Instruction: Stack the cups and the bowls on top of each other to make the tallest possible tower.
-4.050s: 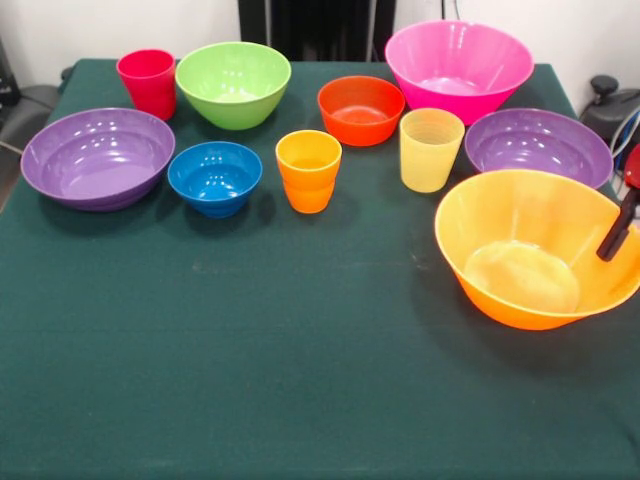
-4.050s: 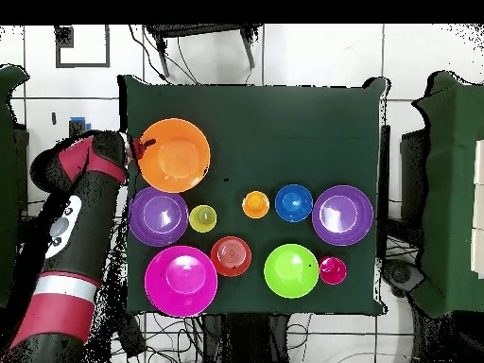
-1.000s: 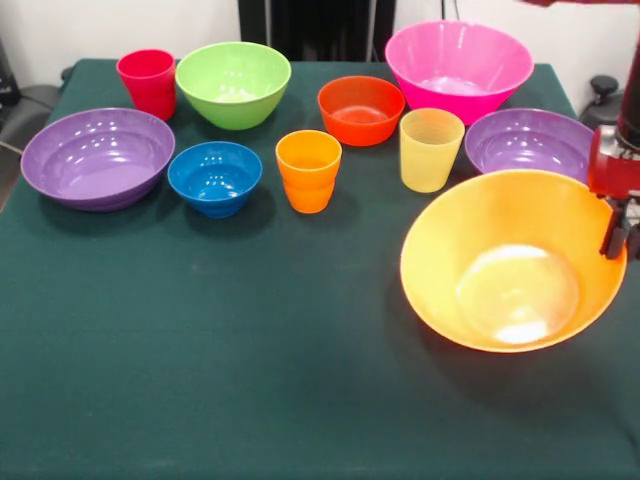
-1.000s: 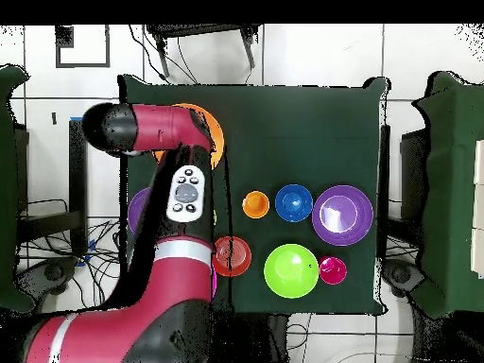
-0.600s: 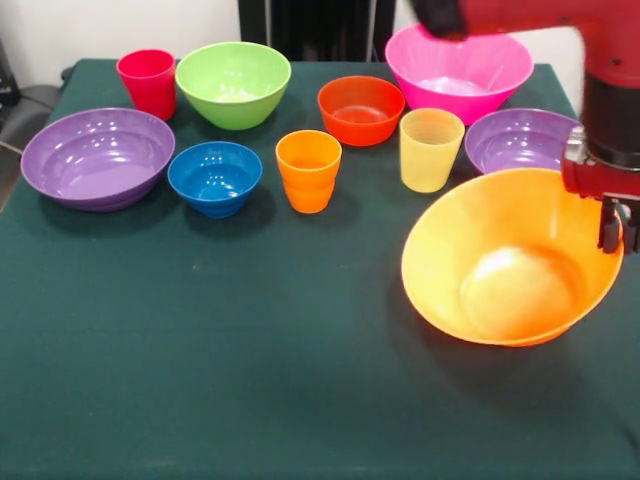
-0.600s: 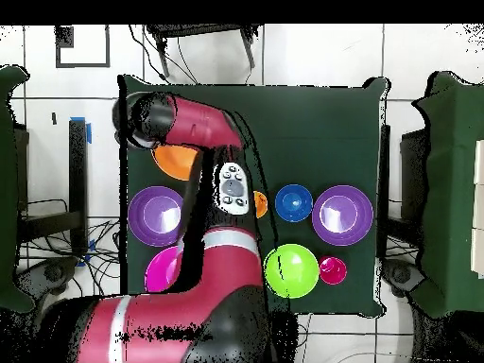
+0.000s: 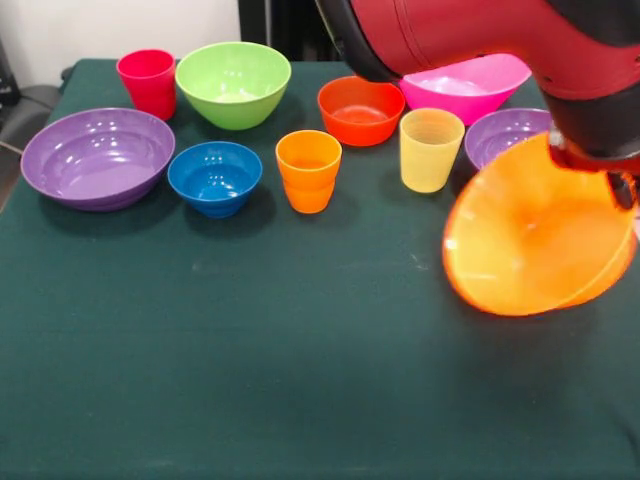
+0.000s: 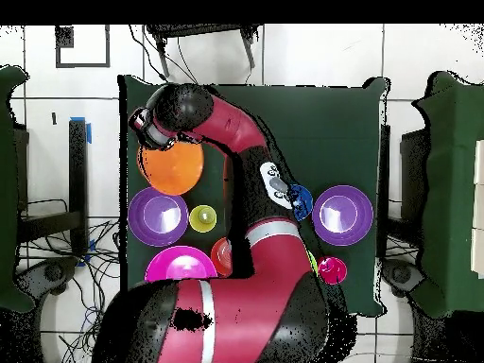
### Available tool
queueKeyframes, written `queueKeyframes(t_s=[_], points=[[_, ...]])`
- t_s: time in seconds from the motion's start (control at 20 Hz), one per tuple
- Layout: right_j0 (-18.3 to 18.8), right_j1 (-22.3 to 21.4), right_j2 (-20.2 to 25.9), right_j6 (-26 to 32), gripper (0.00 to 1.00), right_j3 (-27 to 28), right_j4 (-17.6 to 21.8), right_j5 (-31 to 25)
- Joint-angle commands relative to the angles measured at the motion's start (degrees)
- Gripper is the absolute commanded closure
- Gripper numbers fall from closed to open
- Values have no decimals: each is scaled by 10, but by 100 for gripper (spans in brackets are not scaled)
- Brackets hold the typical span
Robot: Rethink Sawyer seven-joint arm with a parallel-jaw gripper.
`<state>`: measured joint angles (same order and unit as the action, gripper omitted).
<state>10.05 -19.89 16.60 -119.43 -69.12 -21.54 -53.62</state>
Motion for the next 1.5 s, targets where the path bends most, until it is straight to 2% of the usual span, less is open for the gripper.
queueKeyframes(t_s=[0.05, 0.3, 0.45, 0.7, 0.95, 1.15, 1.35, 1.5], points=[[28, -32, 170, 90, 100, -108, -57, -111], [69, -25, 252, 130, 100, -115, -89, -153], [97, 11, 314, 171, 100, -108, -105, -180], [95, 141, 355, 247, 100, 23, -70, -281], [98, 212, 383, 259, 100, 64, -78, -302], [78, 269, 382, 274, 100, 165, -56, -366], [41, 324, 375, 263, 100, 310, -28, -464], [31, 346, 377, 230, 100, 364, -18, -496]])
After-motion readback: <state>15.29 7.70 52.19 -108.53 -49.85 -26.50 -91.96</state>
